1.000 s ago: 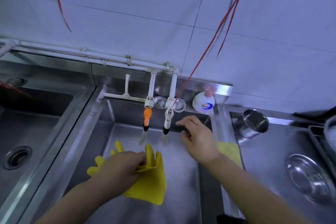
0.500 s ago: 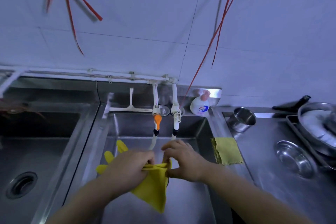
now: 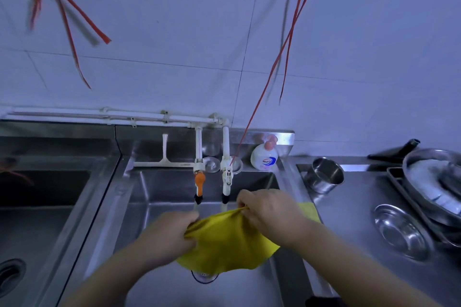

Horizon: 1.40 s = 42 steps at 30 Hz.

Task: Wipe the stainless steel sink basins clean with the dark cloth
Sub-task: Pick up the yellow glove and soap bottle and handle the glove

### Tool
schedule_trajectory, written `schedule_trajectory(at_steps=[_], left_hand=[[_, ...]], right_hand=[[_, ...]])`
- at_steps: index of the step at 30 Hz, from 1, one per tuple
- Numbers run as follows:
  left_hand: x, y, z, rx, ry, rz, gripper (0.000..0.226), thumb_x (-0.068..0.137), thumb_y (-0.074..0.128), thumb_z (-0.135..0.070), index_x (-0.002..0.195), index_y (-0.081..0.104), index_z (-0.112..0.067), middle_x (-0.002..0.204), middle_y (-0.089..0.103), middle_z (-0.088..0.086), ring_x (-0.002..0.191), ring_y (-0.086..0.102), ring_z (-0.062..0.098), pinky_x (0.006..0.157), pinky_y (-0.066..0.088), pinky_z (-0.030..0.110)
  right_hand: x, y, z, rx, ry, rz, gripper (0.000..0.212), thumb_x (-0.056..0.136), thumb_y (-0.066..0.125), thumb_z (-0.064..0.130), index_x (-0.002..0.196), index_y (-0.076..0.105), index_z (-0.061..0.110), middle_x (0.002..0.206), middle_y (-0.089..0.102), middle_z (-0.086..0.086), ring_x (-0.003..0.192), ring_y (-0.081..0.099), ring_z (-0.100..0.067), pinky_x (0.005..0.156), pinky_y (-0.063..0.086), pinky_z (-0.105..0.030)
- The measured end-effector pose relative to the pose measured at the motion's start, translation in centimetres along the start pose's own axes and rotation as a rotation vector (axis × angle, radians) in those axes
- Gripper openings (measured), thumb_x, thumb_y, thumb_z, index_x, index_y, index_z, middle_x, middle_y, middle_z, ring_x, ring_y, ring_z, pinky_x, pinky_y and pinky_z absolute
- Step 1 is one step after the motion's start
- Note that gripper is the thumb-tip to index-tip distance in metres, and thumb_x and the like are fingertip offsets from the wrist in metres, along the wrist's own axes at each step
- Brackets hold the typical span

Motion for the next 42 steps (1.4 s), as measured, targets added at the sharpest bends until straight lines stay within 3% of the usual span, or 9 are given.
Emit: schedule_trajectory(at_steps=[5, 11, 13, 18, 23, 28, 33, 37, 42], left_hand=[[6.3, -10.6, -3.5, 0.011, 0.100, -0.311, 0.021, 0.066, 0.055, -0.028, 0.081, 0.057, -0.042, 0.074, 0.051, -0.013, 0.078, 0.048, 0.006, 0.060, 0.031, 0.021], [16.8, -15.6, -6.3, 0.323, 0.103, -0.398, 0.030, 0.074, 0.055, -0.018, 0.097, 0.068, -0.033, 0.112, 0.062, -0.006, 0.132, 0.033, 0.016, 0.112, 0.009, 0.037], [19.6, -15.2, -6.3, 0.333, 0.103, -0.396, 0.034, 0.077, 0.054, -0.010, 0.100, 0.067, -0.031, 0.122, 0.057, -0.007, 0.140, 0.020, 0.015, 0.115, -0.001, 0.040], [23.6, -13.6, -6.1, 0.259, 0.136, -0.424, 0.033, 0.087, 0.053, -0.008, 0.108, 0.068, -0.028, 0.143, 0.041, -0.002, 0.134, 0.020, 0.021, 0.106, 0.025, 0.038], [25.4, -13.2, -6.6, 0.132, 0.170, -0.552, 0.029, 0.084, 0.057, -0.006, 0.090, 0.073, -0.029, 0.138, 0.046, -0.005, 0.143, 0.009, 0.021, 0.115, 0.003, 0.036], [26.7, -11.2, -5.4, -0.390, 0.103, -0.450, 0.043, 0.075, 0.049, 0.017, 0.092, 0.074, -0.013, 0.132, 0.050, 0.005, 0.127, 0.037, 0.021, 0.102, 0.026, 0.021], [27.4, -6.6, -4.9, -0.937, -0.043, -0.120, 0.065, 0.086, 0.032, 0.017, 0.122, 0.058, -0.031, 0.130, 0.051, 0.002, 0.108, 0.051, 0.022, 0.087, 0.044, 0.036], [27.1, -5.0, -3.8, -0.824, -0.168, -0.072, 0.062, 0.090, 0.036, 0.010, 0.140, 0.039, -0.028, 0.146, 0.038, 0.005, 0.127, 0.045, 0.015, 0.096, 0.045, 0.032], [24.8, -6.3, -3.1, -0.856, -0.177, -0.204, 0.018, 0.096, 0.047, -0.019, 0.104, 0.062, -0.025, 0.107, 0.063, 0.000, 0.082, 0.059, 0.006, 0.050, 0.046, 0.012]], right_hand=[[1.0, -4.3, -7.7, 0.105, 0.274, -0.269, 0.015, 0.094, 0.049, 0.033, 0.104, 0.054, 0.023, 0.089, 0.066, 0.000, 0.077, 0.062, -0.026, 0.058, 0.037, -0.031], [4.9, -3.4, -13.9, 0.274, 0.430, -0.293, 0.007, 0.095, 0.048, 0.029, 0.099, 0.052, 0.027, 0.090, 0.065, -0.001, 0.081, 0.060, -0.027, 0.061, 0.044, -0.032], [5.7, -2.5, -15.4, 0.310, 0.459, -0.308, 0.002, 0.095, 0.048, 0.028, 0.095, 0.050, 0.027, 0.087, 0.063, 0.000, 0.079, 0.060, -0.026, 0.058, 0.040, -0.031], [6.1, -0.7, -18.5, 0.386, 0.507, -0.351, 0.001, 0.092, 0.053, 0.025, 0.091, 0.053, 0.024, 0.076, 0.059, 0.002, 0.074, 0.057, -0.024, 0.056, 0.031, -0.029], [5.8, -0.4, -19.4, 0.408, 0.521, -0.448, 0.003, 0.089, 0.058, 0.025, 0.088, 0.058, 0.023, 0.069, 0.059, 0.001, 0.071, 0.055, -0.028, 0.059, 0.033, -0.030], [4.9, -0.2, -18.8, 0.362, 0.498, -0.561, 0.004, 0.085, 0.066, 0.020, 0.087, 0.062, 0.018, 0.075, 0.062, -0.001, 0.078, 0.052, -0.025, 0.072, 0.030, -0.033], [5.5, 0.5, -18.5, 0.335, 0.480, -0.572, 0.008, 0.086, 0.065, 0.028, 0.088, 0.064, 0.020, 0.079, 0.061, 0.007, 0.080, 0.041, -0.011, 0.079, 0.029, -0.033], [5.8, 0.8, -18.5, 0.287, 0.521, -0.594, 0.009, 0.085, 0.066, 0.027, 0.088, 0.065, 0.019, 0.073, 0.048, 0.012, 0.075, 0.037, -0.012, 0.076, 0.038, -0.040], [7.3, 3.0, -19.7, 0.248, 0.617, -0.452, 0.020, 0.091, 0.056, 0.034, 0.100, 0.066, 0.019, 0.101, 0.066, -0.001, 0.100, 0.048, -0.026, 0.085, 0.034, -0.039]])
Point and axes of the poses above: each hand's wrist, its own x-axis towards the middle knuckle, its own y-axis out of the palm, z = x × y, the point moved 8 cm from there along x, towards the middle knuckle
